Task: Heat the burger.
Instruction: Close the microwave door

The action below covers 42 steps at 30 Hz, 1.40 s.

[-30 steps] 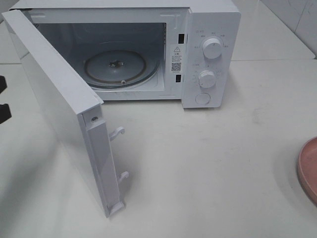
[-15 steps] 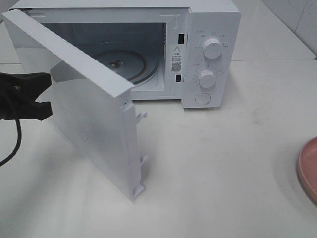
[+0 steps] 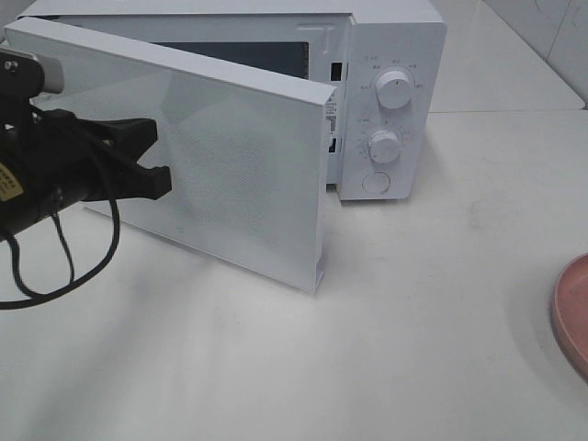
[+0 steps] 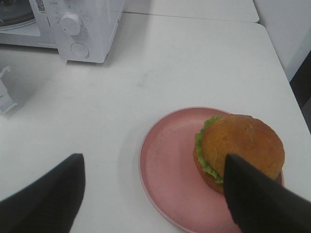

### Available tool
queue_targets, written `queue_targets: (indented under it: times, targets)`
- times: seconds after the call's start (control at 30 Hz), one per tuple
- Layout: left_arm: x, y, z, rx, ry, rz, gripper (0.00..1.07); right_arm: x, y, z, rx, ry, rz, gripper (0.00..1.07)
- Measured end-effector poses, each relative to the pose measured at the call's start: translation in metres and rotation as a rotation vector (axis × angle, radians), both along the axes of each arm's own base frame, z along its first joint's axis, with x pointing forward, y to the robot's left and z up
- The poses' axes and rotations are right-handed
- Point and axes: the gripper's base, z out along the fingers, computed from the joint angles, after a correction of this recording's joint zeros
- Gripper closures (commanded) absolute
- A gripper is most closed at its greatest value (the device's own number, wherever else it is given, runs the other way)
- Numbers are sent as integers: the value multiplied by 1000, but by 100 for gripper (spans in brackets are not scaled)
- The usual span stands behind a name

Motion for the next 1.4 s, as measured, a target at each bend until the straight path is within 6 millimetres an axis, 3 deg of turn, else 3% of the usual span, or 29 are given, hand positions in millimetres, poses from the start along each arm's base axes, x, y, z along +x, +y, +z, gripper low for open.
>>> queue_targets:
  times: [0.6,0.67,1.1,1.4]
  targets:
    - [29,-54,-7,-31,14,40,107,0,0,0,0,0,0,31]
    - [38,-67,-8,-33,26,25,107,0,0,0,0,0,0,31]
    - [69,-94,-7,-54,31,23,107,0,0,0,0,0,0,31]
    - [78,-115,-12,-3,33,-21,107,0,0,0,0,0,0,31]
